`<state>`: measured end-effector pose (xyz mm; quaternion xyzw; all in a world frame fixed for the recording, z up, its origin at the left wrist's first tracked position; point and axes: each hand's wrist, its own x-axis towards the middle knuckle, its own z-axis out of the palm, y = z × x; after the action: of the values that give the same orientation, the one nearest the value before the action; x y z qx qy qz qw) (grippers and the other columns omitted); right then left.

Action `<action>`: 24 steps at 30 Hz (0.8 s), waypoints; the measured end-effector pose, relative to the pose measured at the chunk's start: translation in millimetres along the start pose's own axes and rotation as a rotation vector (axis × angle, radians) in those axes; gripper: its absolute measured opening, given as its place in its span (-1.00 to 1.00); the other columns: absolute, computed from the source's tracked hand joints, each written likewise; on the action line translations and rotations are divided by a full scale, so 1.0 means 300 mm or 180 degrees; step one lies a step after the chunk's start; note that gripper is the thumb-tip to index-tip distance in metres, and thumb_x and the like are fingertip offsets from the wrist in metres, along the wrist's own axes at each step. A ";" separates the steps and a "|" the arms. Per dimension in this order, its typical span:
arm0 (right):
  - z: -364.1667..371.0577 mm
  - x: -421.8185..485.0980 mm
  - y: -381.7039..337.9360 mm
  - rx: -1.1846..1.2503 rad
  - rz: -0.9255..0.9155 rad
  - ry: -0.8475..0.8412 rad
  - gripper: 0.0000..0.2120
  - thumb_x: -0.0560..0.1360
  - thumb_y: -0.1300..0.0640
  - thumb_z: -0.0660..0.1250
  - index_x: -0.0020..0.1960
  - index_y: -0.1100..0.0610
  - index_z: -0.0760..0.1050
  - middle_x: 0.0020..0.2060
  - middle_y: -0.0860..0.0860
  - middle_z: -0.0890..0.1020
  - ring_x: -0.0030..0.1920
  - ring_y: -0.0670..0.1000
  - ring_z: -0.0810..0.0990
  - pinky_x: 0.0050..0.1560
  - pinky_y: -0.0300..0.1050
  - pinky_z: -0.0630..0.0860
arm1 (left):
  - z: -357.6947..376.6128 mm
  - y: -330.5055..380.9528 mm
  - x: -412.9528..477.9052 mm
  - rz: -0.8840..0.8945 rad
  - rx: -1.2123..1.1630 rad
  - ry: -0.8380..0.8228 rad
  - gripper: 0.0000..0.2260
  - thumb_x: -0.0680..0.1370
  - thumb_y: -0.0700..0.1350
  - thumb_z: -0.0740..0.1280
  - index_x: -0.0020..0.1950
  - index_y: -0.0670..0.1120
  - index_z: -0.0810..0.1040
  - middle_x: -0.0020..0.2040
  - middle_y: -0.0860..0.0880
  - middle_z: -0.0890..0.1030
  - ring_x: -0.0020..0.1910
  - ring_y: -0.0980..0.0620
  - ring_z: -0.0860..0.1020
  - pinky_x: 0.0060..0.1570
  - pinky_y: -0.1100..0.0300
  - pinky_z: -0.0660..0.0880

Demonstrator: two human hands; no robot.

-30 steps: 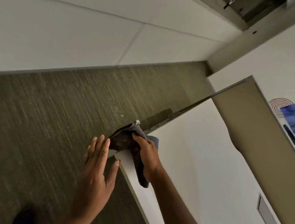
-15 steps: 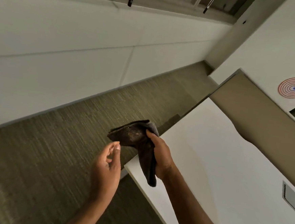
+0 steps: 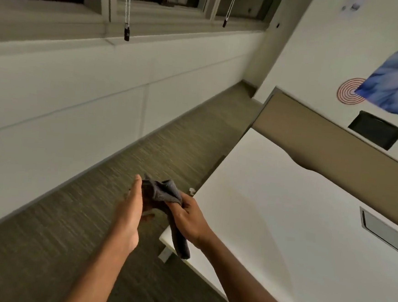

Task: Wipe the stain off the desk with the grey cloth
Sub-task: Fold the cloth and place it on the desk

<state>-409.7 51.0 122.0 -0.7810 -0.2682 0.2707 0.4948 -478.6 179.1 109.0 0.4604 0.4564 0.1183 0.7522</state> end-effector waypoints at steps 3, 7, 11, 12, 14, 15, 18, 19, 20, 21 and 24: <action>0.005 0.001 -0.003 -0.0610 -0.0476 -0.0018 -0.77 0.64 0.10 0.17 0.20 0.03 0.55 0.04 -0.02 0.65 0.04 -0.10 0.58 0.12 -0.08 0.52 | 0.007 0.051 0.021 -0.0177 -0.0081 -0.0307 -0.51 0.57 0.33 0.27 0.13 -0.06 0.66 0.03 -0.16 0.72 0.05 -0.15 0.68 0.05 -0.08 0.61; -0.004 0.015 0.010 -0.1822 -0.1007 0.0038 -0.54 0.56 -0.01 0.10 0.46 -0.14 0.33 0.42 -0.06 0.45 0.37 -0.01 0.41 0.38 0.06 0.28 | 0.048 0.102 0.051 -0.0419 -0.0022 -0.0704 -0.49 0.51 0.30 0.38 0.19 -0.10 0.67 0.07 -0.20 0.72 0.05 -0.18 0.69 0.00 -0.06 0.63; -0.045 0.034 0.005 -0.2336 -0.1219 0.0043 -0.44 0.53 -0.01 0.15 0.53 -0.11 0.24 0.50 0.02 0.32 0.43 0.12 0.32 0.36 0.10 0.21 | 0.126 0.131 0.072 -0.0283 0.0050 -0.0618 -0.70 0.53 0.02 0.47 0.15 -0.15 0.65 -0.01 -0.20 0.71 -0.17 -0.13 0.68 -0.42 0.12 0.61; -0.060 0.041 0.003 -0.2389 -0.1237 0.0063 -0.43 0.53 0.00 0.18 0.54 -0.10 0.24 0.52 0.03 0.30 0.45 0.13 0.30 0.37 0.12 0.22 | 0.150 0.132 0.079 -0.0187 0.0082 -0.0581 -0.76 0.55 -0.07 0.45 0.16 -0.16 0.64 -0.04 -0.20 0.70 -0.21 -0.13 0.66 -0.43 0.14 0.59; -0.095 0.055 0.002 -0.2474 -0.1262 0.0114 -0.45 0.56 0.01 0.23 0.54 -0.07 0.25 0.53 0.05 0.28 0.48 0.13 0.26 0.39 0.15 0.24 | 0.201 0.134 0.088 -0.0042 0.0155 -0.0500 -0.83 0.56 -0.21 0.41 0.15 -0.14 0.61 -0.11 -0.19 0.67 -0.24 -0.14 0.64 -0.33 0.12 0.55; -0.115 0.062 0.004 -0.2497 -0.1271 0.0131 -0.44 0.56 0.01 0.26 0.54 -0.06 0.25 0.53 0.06 0.27 0.50 0.13 0.24 0.41 0.16 0.25 | 0.228 0.136 0.094 -0.0009 0.0170 -0.0474 -0.86 0.57 -0.25 0.38 0.13 -0.13 0.59 -0.13 -0.19 0.65 -0.24 -0.16 0.62 -0.30 0.10 0.53; -0.184 0.076 0.019 -0.2516 -0.1301 0.0112 -0.37 0.57 -0.04 0.30 0.58 -0.04 0.16 0.59 0.09 0.16 0.56 0.14 0.12 0.46 0.19 0.21 | 0.313 0.139 0.117 0.0128 0.0229 -0.0356 -0.89 0.59 -0.33 0.32 0.03 -0.15 0.56 -0.17 -0.21 0.61 -0.26 -0.15 0.58 -0.29 0.09 0.48; -0.211 0.079 0.028 -0.2515 -0.1294 0.0086 -0.33 0.58 -0.05 0.30 0.60 -0.04 0.10 0.61 0.09 0.10 0.59 0.14 0.06 0.49 0.19 0.19 | 0.344 0.142 0.122 0.0189 0.0253 -0.0320 -0.89 0.59 -0.35 0.31 -0.02 -0.16 0.55 -0.17 -0.21 0.60 -0.26 -0.14 0.58 -0.29 0.09 0.48; -0.238 0.083 0.038 -0.2499 -0.1265 0.0042 -0.28 0.57 -0.06 0.31 0.61 -0.04 0.03 0.63 0.08 0.03 0.61 0.14 0.00 0.52 0.20 0.16 | 0.378 0.144 0.127 0.0245 0.0253 -0.0300 -0.88 0.59 -0.35 0.30 -0.05 -0.16 0.54 -0.17 -0.21 0.60 -0.26 -0.14 0.58 -0.30 0.10 0.48; -0.269 0.086 0.052 -0.2464 -0.1222 -0.0018 -0.22 0.56 -0.04 0.33 0.62 -0.04 -0.05 0.64 0.08 -0.04 0.62 0.13 -0.07 0.54 0.20 0.13 | 0.413 0.148 0.130 0.0295 0.0231 -0.0291 -0.88 0.59 -0.36 0.30 -0.06 -0.16 0.54 -0.16 -0.21 0.60 -0.26 -0.13 0.59 -0.29 0.10 0.48; -0.368 0.082 0.098 -0.2287 -0.1096 -0.0228 0.00 0.50 -0.10 0.43 0.61 -0.13 -0.25 0.63 0.00 -0.24 0.62 0.07 -0.25 0.59 0.13 -0.01 | 0.515 0.160 0.132 0.0440 0.0102 -0.0241 -0.87 0.59 -0.36 0.30 0.04 -0.17 0.57 -0.16 -0.16 0.63 -0.24 -0.11 0.61 -0.28 0.11 0.50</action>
<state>-311.8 -12.1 131.5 -0.8380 -0.4899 0.0998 0.2186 -322.0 138.7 149.2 0.5070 0.3966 0.1451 0.7514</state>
